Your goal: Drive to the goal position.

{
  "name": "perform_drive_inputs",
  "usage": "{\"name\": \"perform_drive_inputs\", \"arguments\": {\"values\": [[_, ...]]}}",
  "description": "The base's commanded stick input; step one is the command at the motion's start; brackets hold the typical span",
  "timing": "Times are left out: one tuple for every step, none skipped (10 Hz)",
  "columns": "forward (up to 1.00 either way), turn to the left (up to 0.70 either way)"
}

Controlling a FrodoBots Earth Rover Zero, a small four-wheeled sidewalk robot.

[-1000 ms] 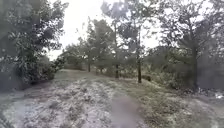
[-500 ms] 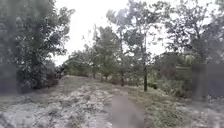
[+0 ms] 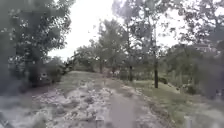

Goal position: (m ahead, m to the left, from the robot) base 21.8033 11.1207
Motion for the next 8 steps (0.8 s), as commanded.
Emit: {"name": "perform_drive_inputs", "arguments": {"values": [[1.0,0.27],[1.0,0.13],[1.0,0.0],[1.0,0.21],[1.0,0.27],[1.0,0.27],[1.0,0.27],[1.0,0.27]]}}
